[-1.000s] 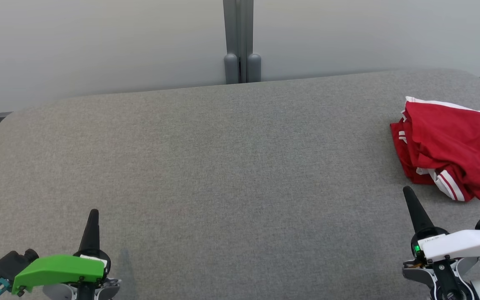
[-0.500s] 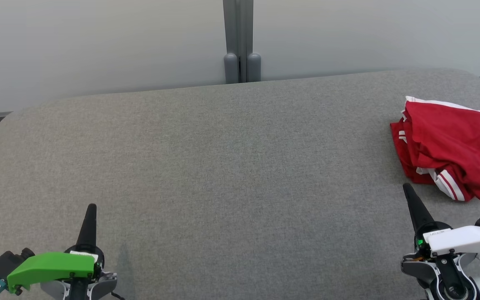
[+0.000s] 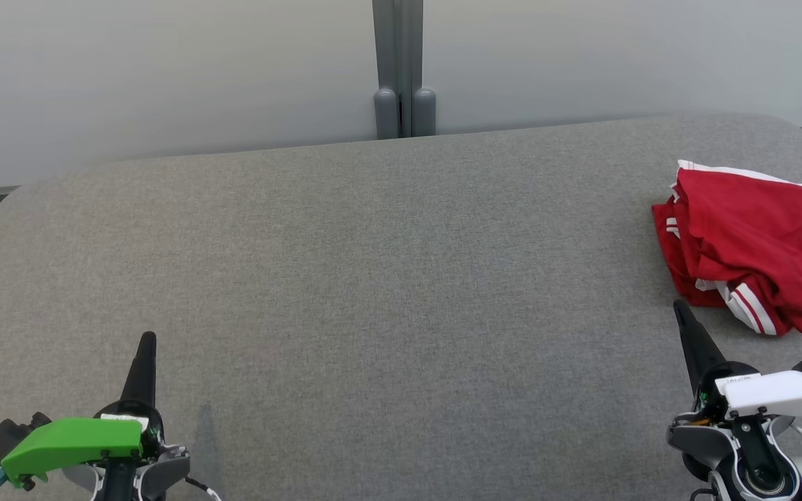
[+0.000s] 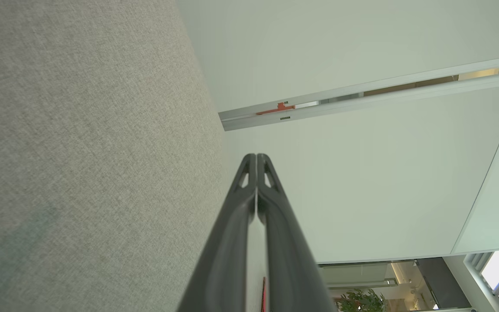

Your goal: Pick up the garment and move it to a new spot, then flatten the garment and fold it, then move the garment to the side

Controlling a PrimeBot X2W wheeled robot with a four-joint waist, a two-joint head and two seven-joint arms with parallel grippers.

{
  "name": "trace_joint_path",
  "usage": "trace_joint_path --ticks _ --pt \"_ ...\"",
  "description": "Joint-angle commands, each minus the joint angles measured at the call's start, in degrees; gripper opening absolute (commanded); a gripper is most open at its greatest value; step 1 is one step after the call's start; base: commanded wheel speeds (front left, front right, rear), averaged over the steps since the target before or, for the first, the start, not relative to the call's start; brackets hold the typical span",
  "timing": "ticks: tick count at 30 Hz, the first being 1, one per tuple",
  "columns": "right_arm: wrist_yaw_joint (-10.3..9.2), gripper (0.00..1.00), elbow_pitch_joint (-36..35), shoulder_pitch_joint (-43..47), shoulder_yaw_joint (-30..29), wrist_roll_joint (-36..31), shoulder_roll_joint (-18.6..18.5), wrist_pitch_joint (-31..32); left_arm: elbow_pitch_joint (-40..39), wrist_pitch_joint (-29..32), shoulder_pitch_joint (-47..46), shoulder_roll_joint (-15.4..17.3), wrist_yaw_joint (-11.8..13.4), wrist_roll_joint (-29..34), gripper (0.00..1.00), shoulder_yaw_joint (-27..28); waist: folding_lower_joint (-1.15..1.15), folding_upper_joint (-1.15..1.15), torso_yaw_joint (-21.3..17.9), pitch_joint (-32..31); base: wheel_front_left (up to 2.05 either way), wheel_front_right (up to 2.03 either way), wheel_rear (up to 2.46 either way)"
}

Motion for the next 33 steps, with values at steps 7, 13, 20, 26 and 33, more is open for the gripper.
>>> trace_joint_path --ticks 7,13,20,26,33 --pt "0.05 0.0 0.87 -1.43 -0.44 3.62 0.14 0.63 0.11 1.04 -1.49 -0.43 -1.06 -3.53 0.0 1.11 0.0 0.0 -0.01 0.03 0.0 0.0 0.0" --pt "0.04 0.0 1.58 -1.72 -0.69 5.97 0.31 1.0 0.23 1.62 -1.7 -0.63 -1.43 -5.77 0.0 1.66 0.0 0.0 -0.02 0.06 0.0 0.0 0.0" --pt "0.04 0.0 2.32 -2.41 -0.96 8.54 0.53 1.34 0.37 2.34 -2.1 -0.92 -1.9 -8.32 0.0 2.39 0.0 0.0 -0.03 0.1 0.0 0.0 0.0" --pt "0.04 0.0 2.66 -2.53 -1.15 9.61 0.65 1.58 0.44 2.66 -2.06 -1.06 -2.12 -9.33 0.0 2.67 0.0 0.0 -0.03 0.12 0.0 0.0 0.0" --pt "0.04 0.0 2.67 -2.48 -1.28 9.41 0.75 1.7 0.41 2.7 -2.06 -1.07 -2.05 -9.26 0.0 2.69 0.0 0.0 -0.03 0.12 0.0 0.0 0.0"
